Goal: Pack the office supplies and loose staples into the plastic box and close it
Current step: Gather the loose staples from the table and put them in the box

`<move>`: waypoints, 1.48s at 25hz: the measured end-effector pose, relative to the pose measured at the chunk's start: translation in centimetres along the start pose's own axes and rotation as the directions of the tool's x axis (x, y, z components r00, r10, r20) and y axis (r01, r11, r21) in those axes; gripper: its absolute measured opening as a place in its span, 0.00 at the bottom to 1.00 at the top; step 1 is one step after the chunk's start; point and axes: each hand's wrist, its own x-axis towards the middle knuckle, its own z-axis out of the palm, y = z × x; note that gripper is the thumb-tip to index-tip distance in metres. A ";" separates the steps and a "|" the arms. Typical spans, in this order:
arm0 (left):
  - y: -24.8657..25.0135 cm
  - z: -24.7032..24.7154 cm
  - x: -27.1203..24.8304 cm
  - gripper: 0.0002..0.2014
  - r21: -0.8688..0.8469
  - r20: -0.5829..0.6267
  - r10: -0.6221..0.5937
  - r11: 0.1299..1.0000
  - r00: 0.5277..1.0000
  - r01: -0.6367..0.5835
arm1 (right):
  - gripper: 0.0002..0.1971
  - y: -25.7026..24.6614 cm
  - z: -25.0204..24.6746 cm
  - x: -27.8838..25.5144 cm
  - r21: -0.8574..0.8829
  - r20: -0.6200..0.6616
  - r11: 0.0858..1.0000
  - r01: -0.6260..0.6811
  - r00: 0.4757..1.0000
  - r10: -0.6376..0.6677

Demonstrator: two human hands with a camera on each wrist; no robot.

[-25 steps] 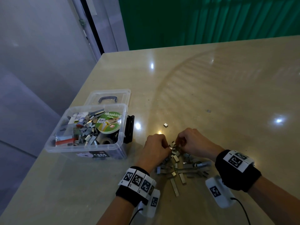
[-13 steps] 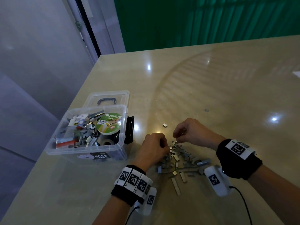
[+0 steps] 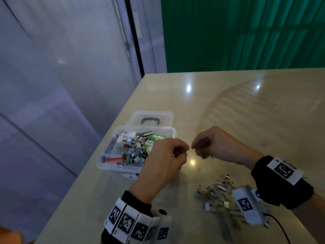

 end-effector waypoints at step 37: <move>0.9 4.8 3.3 0.10 0.120 0.231 0.040 0.990 0.972 -0.069 | 0.04 1.4 -2.3 -2.0 -0.145 0.004 0.989 -0.024 1.000 0.025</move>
